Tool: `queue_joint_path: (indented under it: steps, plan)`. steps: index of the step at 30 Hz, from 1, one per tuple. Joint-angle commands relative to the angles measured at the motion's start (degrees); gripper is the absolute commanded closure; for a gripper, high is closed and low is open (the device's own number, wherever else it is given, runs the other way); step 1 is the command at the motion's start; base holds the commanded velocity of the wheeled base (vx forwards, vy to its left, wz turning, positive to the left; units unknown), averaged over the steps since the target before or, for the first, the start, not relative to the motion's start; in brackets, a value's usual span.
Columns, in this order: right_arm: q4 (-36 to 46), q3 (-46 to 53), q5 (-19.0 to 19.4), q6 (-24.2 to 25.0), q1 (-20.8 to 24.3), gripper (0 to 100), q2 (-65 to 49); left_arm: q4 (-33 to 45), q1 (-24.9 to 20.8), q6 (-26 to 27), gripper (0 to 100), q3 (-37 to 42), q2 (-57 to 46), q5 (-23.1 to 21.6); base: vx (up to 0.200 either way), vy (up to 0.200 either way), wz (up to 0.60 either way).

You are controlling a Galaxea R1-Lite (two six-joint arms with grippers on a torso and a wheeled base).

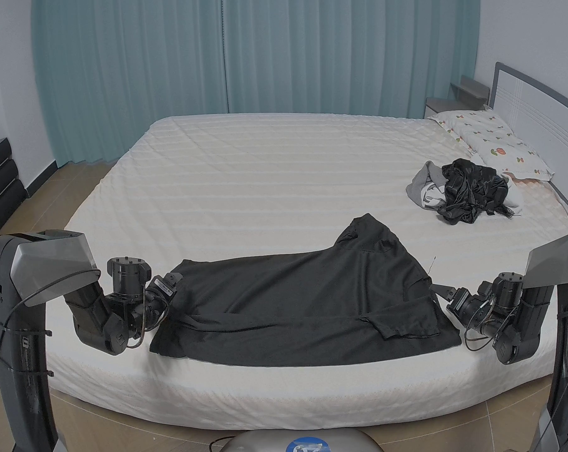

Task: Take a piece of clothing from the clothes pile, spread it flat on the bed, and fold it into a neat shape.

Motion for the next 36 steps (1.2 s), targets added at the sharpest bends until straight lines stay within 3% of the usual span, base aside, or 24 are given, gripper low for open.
queue_joint_path:
  steps: [1, 9, 15, 26, 27, 36]
  plan:
    - [-0.7, 0.0, 0.0, 0.0, 0.0, 0, 0.1, -0.1, 1.7, 0.2, 0, 1.6, -2.4, -1.8, 0.000, 0.000, 0.00]
    - [-0.6, 0.1, 0.0, 0.0, 0.0, 0, 0.1, -3.3, 2.7, 4.3, 0, 6.7, -5.5, -12.4, 0.000, 0.000, 0.00]
    - [-0.6, 0.0, 0.0, 0.0, 0.0, 0, 0.1, -6.3, 1.8, 10.4, 0, 6.9, -2.5, -12.8, 0.000, 0.000, 0.00]
    - [-0.6, 0.0, 0.0, -0.1, 0.0, 0, 0.6, -10.0, -0.5, 14.7, 0, 8.4, 0.8, -12.7, 0.000, 0.000, 0.00]
    - [-0.7, 0.0, 0.0, -0.1, 0.0, 0, 0.6, -10.4, -0.5, 16.4, 100, 8.5, 1.5, -12.2, 0.000, 0.000, 0.00]
    - [-0.7, 0.1, 0.0, -0.1, 0.0, 0, 0.6, -11.3, 0.3, 17.0, 100, 7.8, 2.5, -7.3, 0.000, 0.000, 0.00]
